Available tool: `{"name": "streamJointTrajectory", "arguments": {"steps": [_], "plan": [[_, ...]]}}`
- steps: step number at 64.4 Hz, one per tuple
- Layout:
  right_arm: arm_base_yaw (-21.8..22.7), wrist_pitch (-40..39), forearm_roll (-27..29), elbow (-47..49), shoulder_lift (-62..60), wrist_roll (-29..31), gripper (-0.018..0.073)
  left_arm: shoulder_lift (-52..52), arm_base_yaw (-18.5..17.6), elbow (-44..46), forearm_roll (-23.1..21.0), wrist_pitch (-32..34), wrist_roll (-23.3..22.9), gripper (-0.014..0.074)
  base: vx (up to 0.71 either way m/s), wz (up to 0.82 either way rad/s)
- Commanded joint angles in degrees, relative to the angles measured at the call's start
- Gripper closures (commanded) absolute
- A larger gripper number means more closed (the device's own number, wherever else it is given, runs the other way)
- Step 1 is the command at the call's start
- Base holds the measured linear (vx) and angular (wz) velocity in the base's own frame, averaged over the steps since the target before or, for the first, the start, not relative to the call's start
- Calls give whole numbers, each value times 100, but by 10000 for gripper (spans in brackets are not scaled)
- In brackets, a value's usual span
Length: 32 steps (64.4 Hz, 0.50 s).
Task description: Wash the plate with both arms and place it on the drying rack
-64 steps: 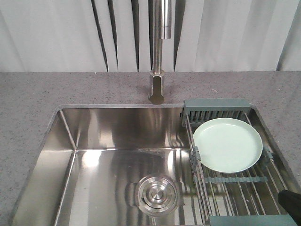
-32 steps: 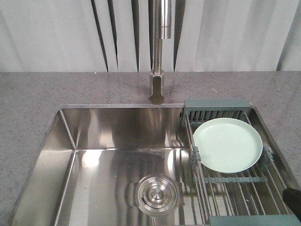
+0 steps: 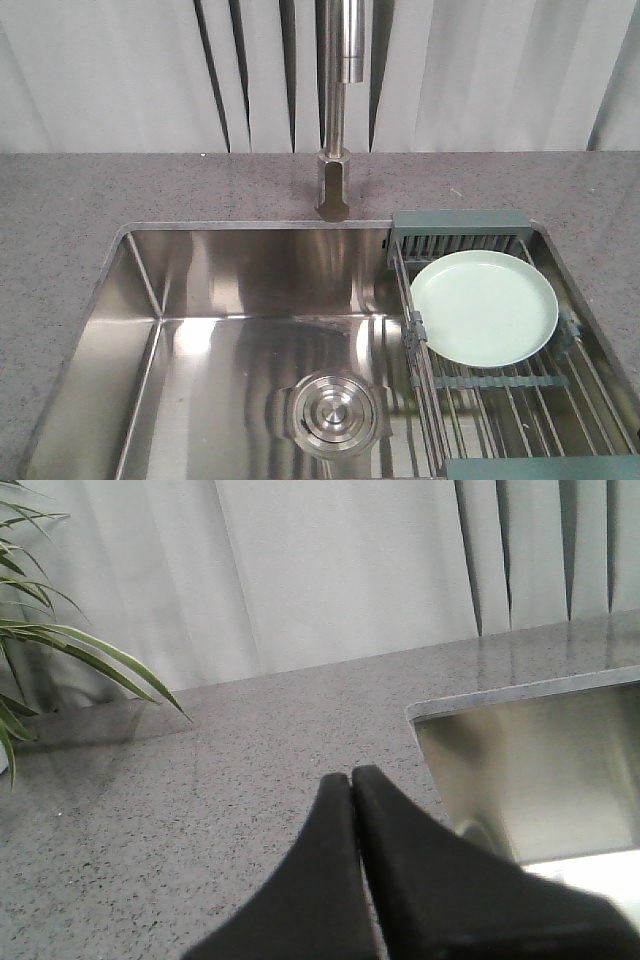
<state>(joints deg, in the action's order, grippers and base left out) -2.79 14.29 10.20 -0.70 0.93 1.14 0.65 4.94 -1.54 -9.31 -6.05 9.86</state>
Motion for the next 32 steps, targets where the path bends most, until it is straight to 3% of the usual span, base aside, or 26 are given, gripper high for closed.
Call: {"name": "streamJointTrajectory", "arguments": {"steps": [1,32], "plan": [[19,-845,-174,-129,-199,-300,566,81,7,147,-13,424,-53,603,0,0],[19,-1648,-440,-113,-187,-61,566,81,7,147,-13,435,-53,603,0,0]]}}
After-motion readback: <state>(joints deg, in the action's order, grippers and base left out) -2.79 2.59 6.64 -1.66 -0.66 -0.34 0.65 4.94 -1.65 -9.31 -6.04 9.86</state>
